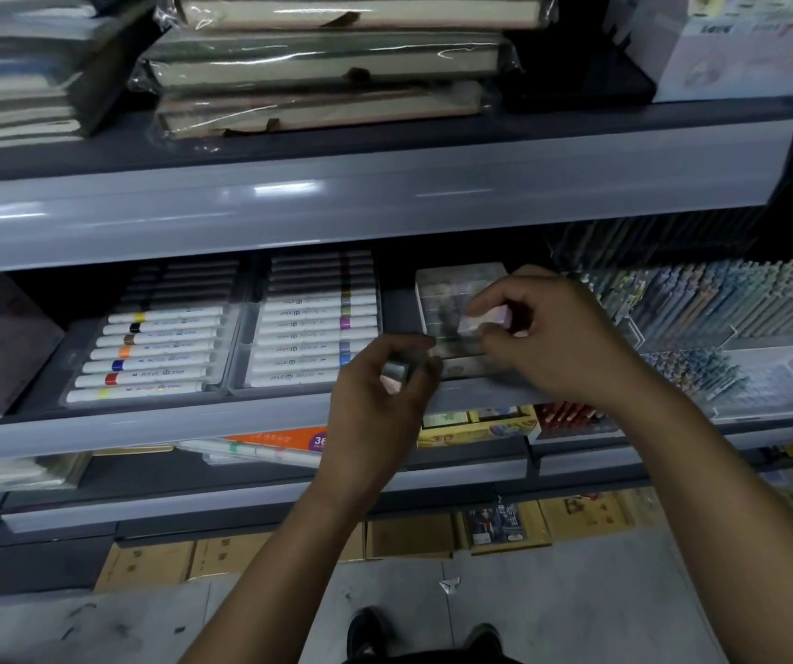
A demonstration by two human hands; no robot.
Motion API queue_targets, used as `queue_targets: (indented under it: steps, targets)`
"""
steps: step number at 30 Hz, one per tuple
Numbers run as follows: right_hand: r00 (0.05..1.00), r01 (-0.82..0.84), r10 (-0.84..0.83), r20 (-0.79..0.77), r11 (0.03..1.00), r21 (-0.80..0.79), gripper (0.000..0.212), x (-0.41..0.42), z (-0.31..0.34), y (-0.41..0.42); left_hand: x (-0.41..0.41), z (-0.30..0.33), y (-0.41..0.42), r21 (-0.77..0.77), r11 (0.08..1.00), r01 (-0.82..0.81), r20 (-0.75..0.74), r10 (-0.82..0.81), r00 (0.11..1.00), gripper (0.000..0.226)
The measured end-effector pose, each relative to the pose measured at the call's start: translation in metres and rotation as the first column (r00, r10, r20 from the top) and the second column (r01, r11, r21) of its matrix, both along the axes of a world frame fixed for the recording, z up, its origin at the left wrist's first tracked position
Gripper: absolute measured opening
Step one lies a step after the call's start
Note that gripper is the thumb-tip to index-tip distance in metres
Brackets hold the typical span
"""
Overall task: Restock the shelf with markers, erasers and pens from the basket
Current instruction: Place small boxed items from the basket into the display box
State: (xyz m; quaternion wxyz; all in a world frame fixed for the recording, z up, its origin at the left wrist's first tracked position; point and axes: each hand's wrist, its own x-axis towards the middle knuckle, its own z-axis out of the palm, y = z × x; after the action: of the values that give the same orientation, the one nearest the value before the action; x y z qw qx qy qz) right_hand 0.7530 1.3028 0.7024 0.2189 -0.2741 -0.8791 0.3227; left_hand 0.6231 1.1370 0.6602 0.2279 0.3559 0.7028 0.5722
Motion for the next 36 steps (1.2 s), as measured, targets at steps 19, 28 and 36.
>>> queue_targets:
  steps: [19, 28, 36]
  targets:
    - [0.952, -0.200, 0.203, 0.228, 0.979, -0.036, 0.019, -0.046, -0.005, 0.019, 0.002, -0.008, 0.005, -0.118, 0.993, -0.018, -0.298, -0.018, 0.955, 0.019]
    - [0.907, -0.245, 0.166, 0.388, 0.955, 0.165, 0.014, -0.049, -0.007, 0.025, 0.000, -0.008, 0.007, -0.122, 0.992, -0.030, -0.315, -0.010, 0.949, 0.019]
    - [0.924, -0.204, 0.157, 0.350, 0.974, 0.102, 0.008, -0.042, -0.011, 0.028, 0.002, -0.005, 0.005, -0.133, 0.991, -0.023, -0.295, -0.017, 0.955, 0.019]
